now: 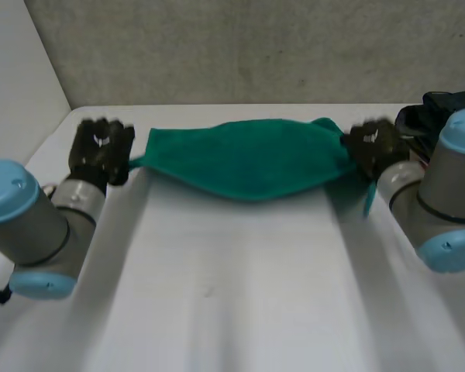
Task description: Fold the laundry.
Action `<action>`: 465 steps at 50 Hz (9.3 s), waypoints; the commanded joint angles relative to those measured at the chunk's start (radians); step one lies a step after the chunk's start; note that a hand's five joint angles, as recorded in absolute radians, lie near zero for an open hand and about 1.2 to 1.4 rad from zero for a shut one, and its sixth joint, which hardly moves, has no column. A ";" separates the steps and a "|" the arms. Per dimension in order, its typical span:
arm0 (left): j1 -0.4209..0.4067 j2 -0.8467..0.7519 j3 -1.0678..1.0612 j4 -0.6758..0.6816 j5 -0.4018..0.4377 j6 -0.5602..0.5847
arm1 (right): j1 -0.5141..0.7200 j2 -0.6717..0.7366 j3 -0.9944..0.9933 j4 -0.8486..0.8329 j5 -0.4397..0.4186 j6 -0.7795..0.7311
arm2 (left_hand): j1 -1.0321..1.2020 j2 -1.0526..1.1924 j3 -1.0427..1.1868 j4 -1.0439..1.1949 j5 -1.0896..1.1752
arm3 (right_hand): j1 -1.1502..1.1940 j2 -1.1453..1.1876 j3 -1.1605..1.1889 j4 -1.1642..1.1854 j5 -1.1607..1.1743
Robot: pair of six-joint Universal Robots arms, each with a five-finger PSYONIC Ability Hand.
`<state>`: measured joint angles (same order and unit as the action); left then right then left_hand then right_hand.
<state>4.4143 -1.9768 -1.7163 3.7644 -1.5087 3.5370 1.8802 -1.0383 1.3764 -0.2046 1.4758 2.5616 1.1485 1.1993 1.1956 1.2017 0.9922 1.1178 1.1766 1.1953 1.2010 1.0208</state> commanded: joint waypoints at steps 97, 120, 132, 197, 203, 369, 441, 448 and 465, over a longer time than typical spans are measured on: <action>0.093 0.055 0.394 0.018 0.005 -0.023 | -0.029 -0.036 -0.315 -0.343 0.113 -0.058 | 0.248 0.197 0.201 0.195 0.230 | 0.279 0.220 0.201 0.195 0.201; 0.106 0.255 -0.074 -0.619 0.007 0.163 | -0.029 -0.104 0.133 0.146 0.008 -0.162 | 0.248 0.197 0.201 0.195 0.230 | 0.279 0.220 0.201 0.195 0.201; 0.120 0.378 -0.129 -1.040 0.005 0.459 | -0.049 -0.309 0.286 0.574 0.047 -0.416 | 0.248 0.197 0.201 0.195 0.230 | 0.279 0.220 0.201 0.195 0.201; -0.024 -0.030 0.129 -0.219 -0.128 0.039 | -0.116 0.190 -0.131 0.231 -0.063 0.105 | -0.974 -1.025 -1.021 -1.027 -0.992 | -0.819 -0.877 -0.896 -0.902 -0.896; -0.024 -0.033 0.118 -0.219 -0.127 0.039 | -0.119 0.242 -0.146 0.214 -0.061 0.071 | -0.974 -1.025 -1.021 -1.027 -0.992 | -0.695 -0.754 -0.773 -0.778 -0.773; -0.288 0.017 0.257 -0.215 -0.174 -0.168 | 0.208 -0.158 0.194 -0.161 -0.163 0.569 | -0.950 -1.001 -0.997 -1.003 -0.968 | -0.943 -1.002 -1.021 -1.026 -1.021; -0.250 0.052 0.408 -0.672 0.447 -0.230 | 0.392 0.205 0.168 -0.332 0.038 0.066 | -0.912 -0.962 -0.959 -0.965 -0.930 | -0.742 -0.801 -0.820 -0.825 -0.820; -0.248 0.061 0.406 -0.672 0.447 -0.233 | 0.392 0.207 0.113 -0.329 0.037 0.077 | -0.903 -0.954 -0.950 -0.956 -0.921 | -0.739 -0.798 -0.817 -0.822 -0.817; -0.243 0.061 0.403 -0.672 0.447 -0.247 | 0.389 0.297 -0.051 -0.329 0.012 0.088 | -0.894 -0.945 -0.941 -0.947 -0.912 | 0.279 0.220 0.201 0.195 0.201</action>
<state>4.1687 -1.9170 -1.3140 3.0917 -1.0605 3.2909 2.2705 -0.7614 1.3814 -0.5328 1.5004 2.6406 0.2005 0.2093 0.2156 0.2065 0.0501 1.0499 1.0834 1.0685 1.0698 0.8551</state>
